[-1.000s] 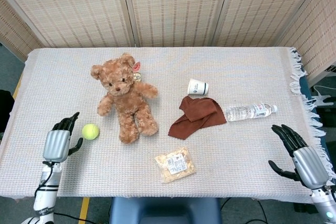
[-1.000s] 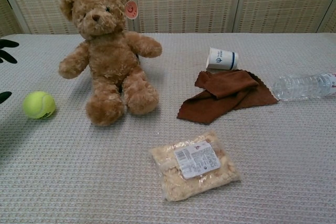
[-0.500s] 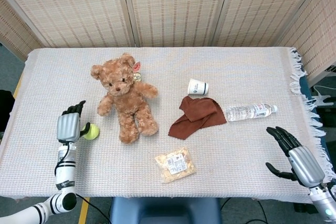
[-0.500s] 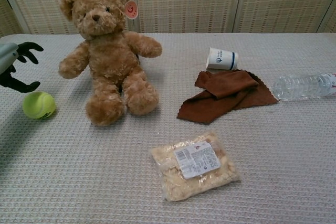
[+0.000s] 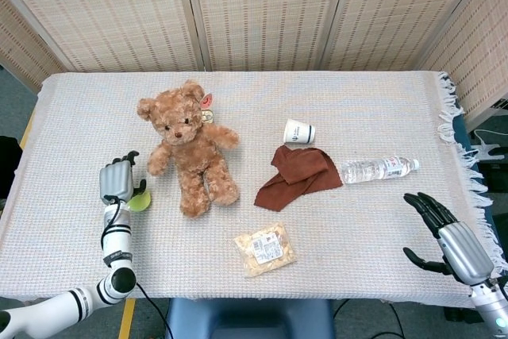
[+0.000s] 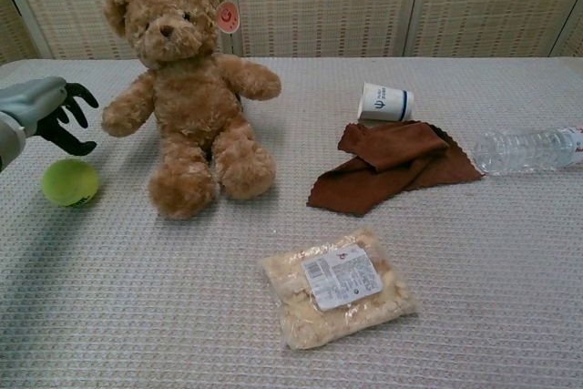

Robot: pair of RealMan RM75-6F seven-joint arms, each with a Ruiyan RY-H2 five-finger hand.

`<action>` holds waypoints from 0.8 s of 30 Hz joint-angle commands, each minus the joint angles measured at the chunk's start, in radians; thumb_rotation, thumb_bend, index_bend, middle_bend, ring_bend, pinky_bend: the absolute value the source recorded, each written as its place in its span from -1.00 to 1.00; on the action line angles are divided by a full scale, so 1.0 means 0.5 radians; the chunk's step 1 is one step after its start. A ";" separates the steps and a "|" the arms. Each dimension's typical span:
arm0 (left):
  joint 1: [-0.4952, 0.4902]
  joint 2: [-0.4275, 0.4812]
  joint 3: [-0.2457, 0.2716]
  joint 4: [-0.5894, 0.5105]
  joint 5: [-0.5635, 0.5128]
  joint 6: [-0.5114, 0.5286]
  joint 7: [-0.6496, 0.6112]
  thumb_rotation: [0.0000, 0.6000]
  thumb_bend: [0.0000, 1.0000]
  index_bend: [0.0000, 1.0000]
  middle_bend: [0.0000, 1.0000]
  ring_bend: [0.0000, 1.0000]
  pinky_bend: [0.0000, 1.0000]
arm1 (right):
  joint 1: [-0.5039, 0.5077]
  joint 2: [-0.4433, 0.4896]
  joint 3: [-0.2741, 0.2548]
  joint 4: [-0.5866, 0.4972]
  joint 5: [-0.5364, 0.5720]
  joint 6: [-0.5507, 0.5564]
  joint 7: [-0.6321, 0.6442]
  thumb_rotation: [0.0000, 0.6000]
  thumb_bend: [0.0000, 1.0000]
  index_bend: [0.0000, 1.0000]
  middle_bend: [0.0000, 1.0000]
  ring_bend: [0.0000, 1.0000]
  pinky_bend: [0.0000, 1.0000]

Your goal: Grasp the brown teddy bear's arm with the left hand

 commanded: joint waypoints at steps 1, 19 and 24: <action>-0.036 0.004 -0.009 -0.060 -0.060 0.017 0.042 1.00 -0.33 -0.55 -0.38 -0.50 -0.28 | 0.002 0.000 -0.001 -0.001 0.002 -0.003 -0.001 1.00 -0.63 -1.00 -0.87 -1.00 -0.76; -0.167 0.051 0.011 -0.252 -0.244 0.121 0.173 1.00 -0.34 -0.52 -0.37 -0.48 -0.26 | -0.013 0.002 0.003 0.006 0.001 0.053 0.022 1.00 -0.63 -1.00 -0.87 -1.00 -0.76; -0.241 -0.015 -0.008 -0.171 -0.281 0.163 0.170 1.00 -0.34 -0.44 -0.28 -0.42 -0.23 | -0.005 0.005 -0.004 -0.006 0.010 0.023 0.017 1.00 -0.63 -1.00 -0.87 -1.00 -0.76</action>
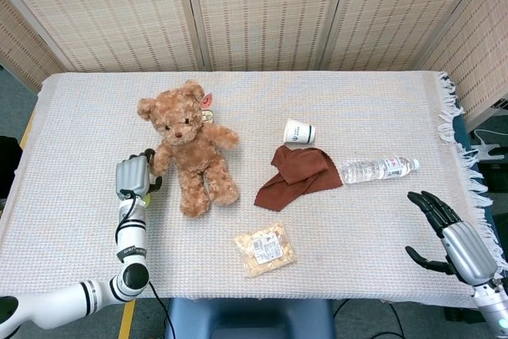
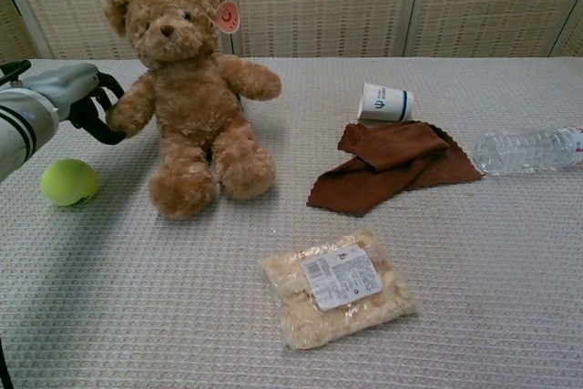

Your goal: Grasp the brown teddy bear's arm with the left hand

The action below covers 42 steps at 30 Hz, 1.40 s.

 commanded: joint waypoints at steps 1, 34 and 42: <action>-0.037 -0.035 -0.007 0.046 -0.015 0.033 -0.001 1.00 -0.34 -0.42 -0.26 -0.40 -0.22 | 0.006 0.003 -0.004 -0.005 0.001 -0.013 -0.003 1.00 -0.63 -1.00 -0.87 -1.00 -0.76; -0.038 -0.140 0.092 0.265 0.125 0.130 -0.190 1.00 -0.30 -0.08 0.17 -0.10 -0.06 | 0.023 0.020 -0.027 -0.019 -0.001 -0.057 0.001 1.00 -0.63 -1.00 -0.87 -1.00 -0.76; -0.017 -0.196 0.109 0.358 0.352 0.229 -0.421 1.00 -0.29 -0.08 0.17 -0.10 -0.06 | 0.023 0.026 -0.031 -0.022 -0.003 -0.056 0.006 1.00 -0.63 -1.00 -0.87 -1.00 -0.76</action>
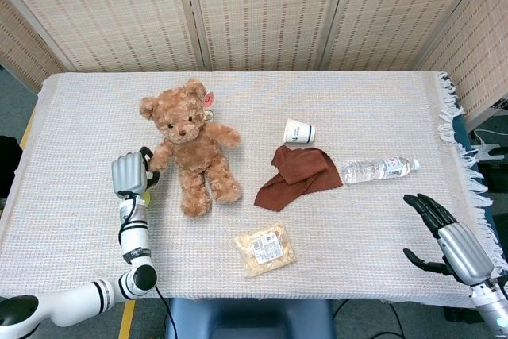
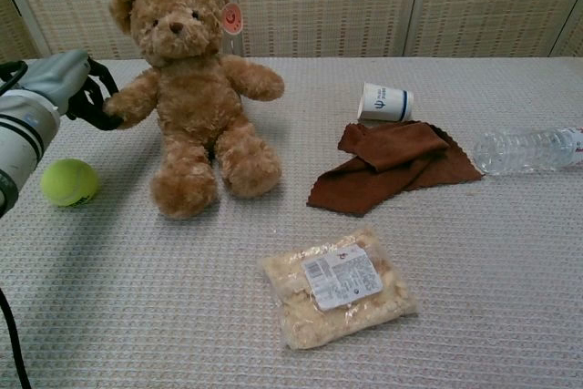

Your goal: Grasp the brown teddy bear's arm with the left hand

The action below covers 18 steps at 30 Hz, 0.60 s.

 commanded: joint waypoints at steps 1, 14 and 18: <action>0.013 -0.024 0.018 0.037 0.043 0.009 -0.035 1.00 -0.29 -0.08 0.17 -0.10 -0.06 | 0.000 0.002 -0.003 0.000 -0.002 -0.002 0.000 1.00 -0.63 -1.00 -0.87 -1.00 -0.76; 0.038 0.033 0.011 -0.050 -0.084 -0.112 0.033 1.00 -0.29 -0.08 0.17 -0.10 -0.04 | 0.000 0.003 -0.002 0.004 0.002 0.000 0.004 1.00 -0.63 -1.00 -0.87 -1.00 -0.76; 0.042 -0.024 0.044 0.073 0.149 -0.020 -0.179 1.00 -0.29 -0.09 0.16 -0.10 -0.04 | 0.001 0.002 -0.005 0.004 -0.001 -0.004 0.003 1.00 -0.63 -1.00 -0.87 -1.00 -0.76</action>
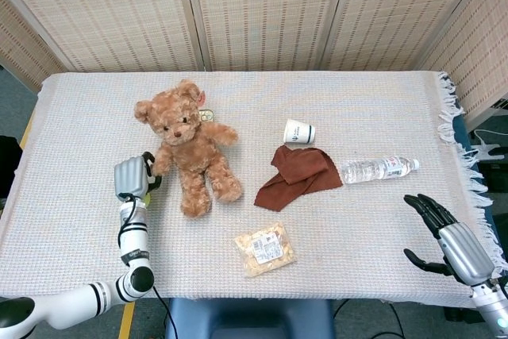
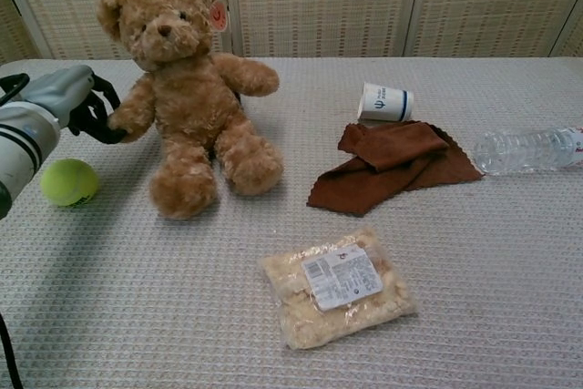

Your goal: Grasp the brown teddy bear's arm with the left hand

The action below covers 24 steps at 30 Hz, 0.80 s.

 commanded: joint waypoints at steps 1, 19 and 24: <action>0.007 -0.058 0.037 0.128 0.206 0.087 -0.190 1.00 -0.29 -0.09 0.16 -0.10 -0.04 | 0.000 0.000 -0.003 -0.001 0.000 -0.003 0.001 1.00 -0.63 -1.00 -0.87 -1.00 -0.76; 0.054 0.031 0.082 0.044 0.280 -0.015 -0.203 1.00 -0.29 -0.12 0.10 -0.10 -0.02 | 0.001 -0.002 0.001 0.001 0.012 -0.010 -0.004 1.00 -0.63 -1.00 -0.87 -1.00 -0.76; 0.106 0.135 0.145 -0.080 0.413 0.004 -0.265 1.00 -0.30 -0.41 -0.21 -0.26 -0.06 | 0.004 -0.005 -0.003 0.001 0.009 -0.018 -0.011 1.00 -0.63 -1.00 -0.87 -1.00 -0.76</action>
